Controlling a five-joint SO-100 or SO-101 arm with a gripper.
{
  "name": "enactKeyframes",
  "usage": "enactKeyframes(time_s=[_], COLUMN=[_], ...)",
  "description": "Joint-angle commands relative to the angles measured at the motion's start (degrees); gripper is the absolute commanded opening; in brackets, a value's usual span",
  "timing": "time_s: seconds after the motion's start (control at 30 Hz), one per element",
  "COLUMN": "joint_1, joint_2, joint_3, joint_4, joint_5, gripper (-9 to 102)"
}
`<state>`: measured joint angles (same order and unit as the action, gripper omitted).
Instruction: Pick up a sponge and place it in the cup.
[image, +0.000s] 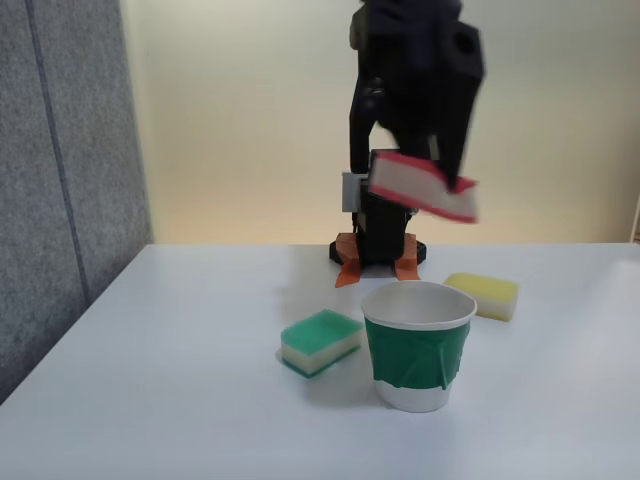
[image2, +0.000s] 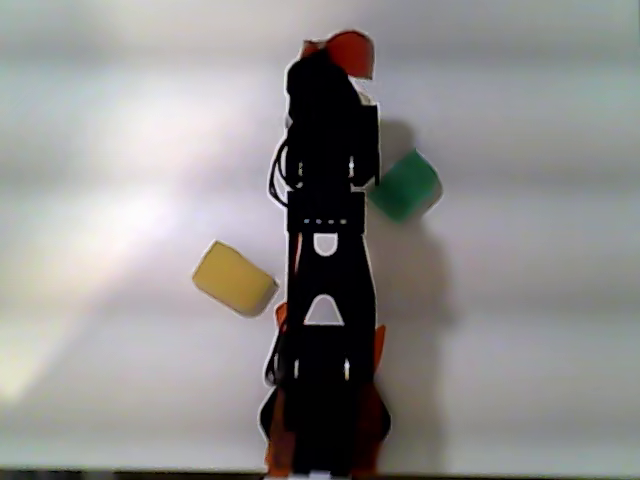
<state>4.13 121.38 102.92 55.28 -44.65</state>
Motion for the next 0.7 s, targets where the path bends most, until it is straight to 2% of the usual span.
enactKeyframes(time_s=[0.0, 0.23, 0.4, 0.57, 0.67], joint_1=[0.88, 0.44, -0.62, -1.58, -1.41], joint_2=[1.67, 6.50, 8.70, 8.79, 8.53], joint_3=[5.10, 16.08, 18.37, 17.40, 16.44], joint_4=[-5.71, -8.00, -3.08, -0.53, -0.35], joint_5=[-1.67, 3.34, 7.12, 11.60, 10.72], gripper=[0, 0, 2, 11, 15])
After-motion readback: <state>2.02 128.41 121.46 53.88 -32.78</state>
